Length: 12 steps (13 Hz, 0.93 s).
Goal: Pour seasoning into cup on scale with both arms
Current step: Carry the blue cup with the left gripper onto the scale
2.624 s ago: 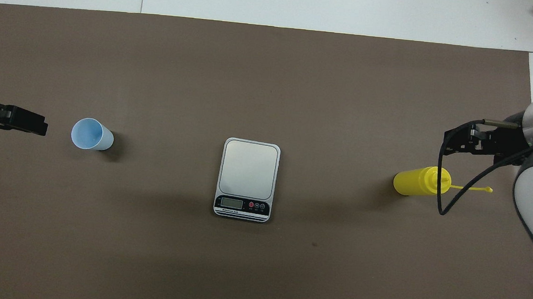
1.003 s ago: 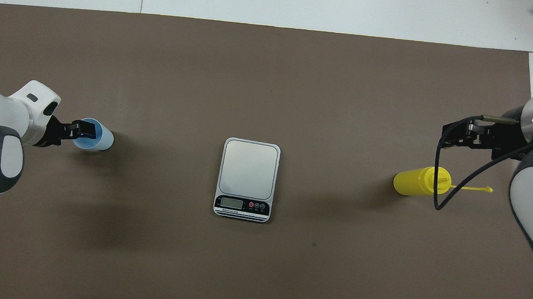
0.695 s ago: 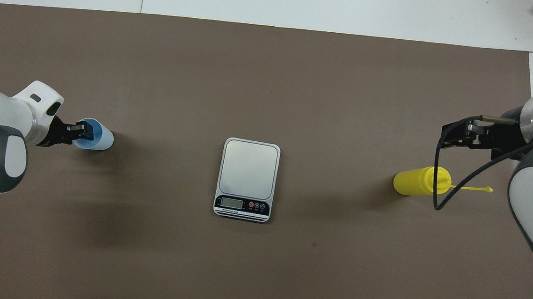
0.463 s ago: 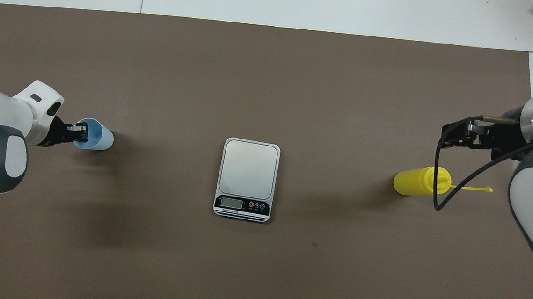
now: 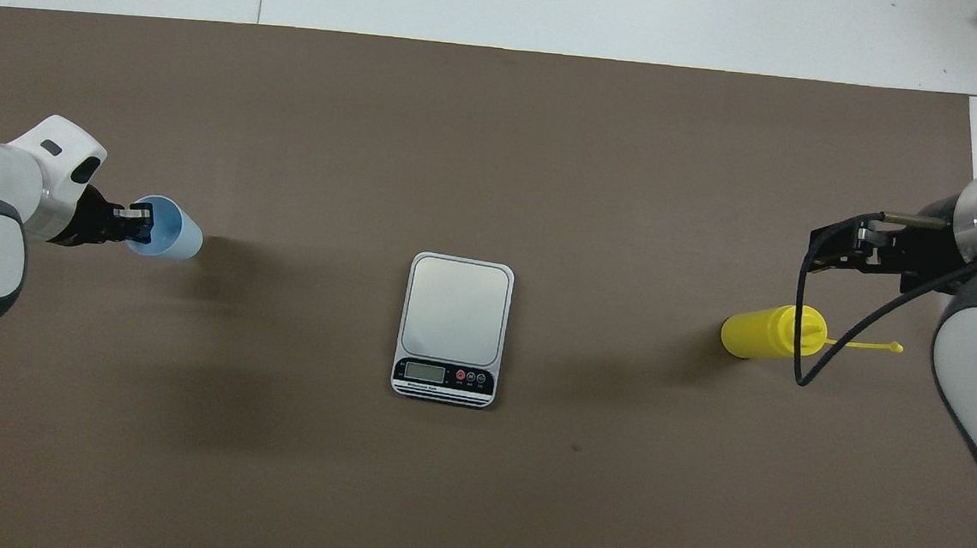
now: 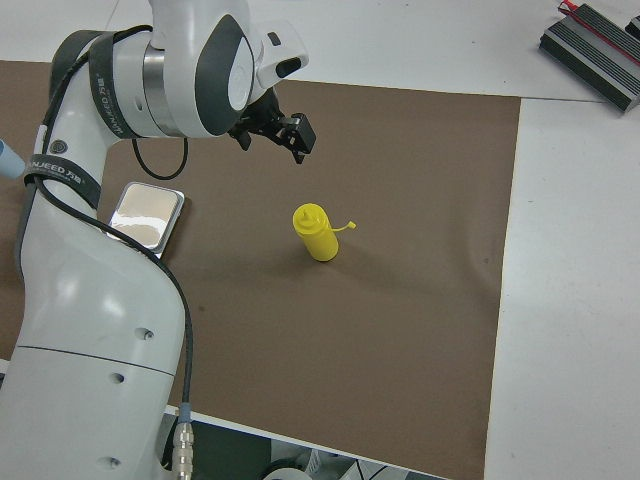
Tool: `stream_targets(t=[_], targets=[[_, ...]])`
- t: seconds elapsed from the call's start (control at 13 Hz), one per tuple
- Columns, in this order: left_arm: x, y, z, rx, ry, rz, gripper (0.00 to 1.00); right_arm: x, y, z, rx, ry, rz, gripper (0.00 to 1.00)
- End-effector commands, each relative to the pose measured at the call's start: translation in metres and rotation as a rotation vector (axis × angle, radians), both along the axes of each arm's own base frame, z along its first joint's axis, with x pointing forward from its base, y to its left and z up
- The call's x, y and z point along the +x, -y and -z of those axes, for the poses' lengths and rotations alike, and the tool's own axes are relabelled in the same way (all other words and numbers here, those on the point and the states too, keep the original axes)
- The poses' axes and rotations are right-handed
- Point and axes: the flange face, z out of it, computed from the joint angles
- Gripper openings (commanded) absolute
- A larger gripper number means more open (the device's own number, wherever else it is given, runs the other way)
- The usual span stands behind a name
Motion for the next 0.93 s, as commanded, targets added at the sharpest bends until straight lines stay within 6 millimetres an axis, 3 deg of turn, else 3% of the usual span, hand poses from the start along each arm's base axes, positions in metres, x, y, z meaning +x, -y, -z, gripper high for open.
stream_targets(t=[0.0, 0.23, 0.46, 0.54, 0.85], targets=[[-0.001, 0.047, -0.058, -0.001, -0.01, 0.074, 0.0, -0.005, -0.002, -0.004, -0.005, 0.013, 0.002, 1.0], [-0.014, 0.129, -0.079, 0.021, 0.007, 0.103, 0.0, -0.005, -0.001, -0.004, -0.005, 0.013, 0.003, 1.0], [-0.042, 0.236, -0.075, 0.007, 0.048, 0.087, 0.0, -0.005, -0.001, -0.003, -0.005, 0.011, 0.003, 1.0], [-0.05, 0.262, -0.073, -0.006, 0.064, 0.082, 0.0, -0.005, -0.002, -0.003, -0.005, 0.011, 0.0, 1.0], [-0.072, 0.325, -0.054, -0.002, 0.089, 0.133, 0.0, -0.005, 0.0, -0.003, -0.004, 0.008, -0.046, 1.0]])
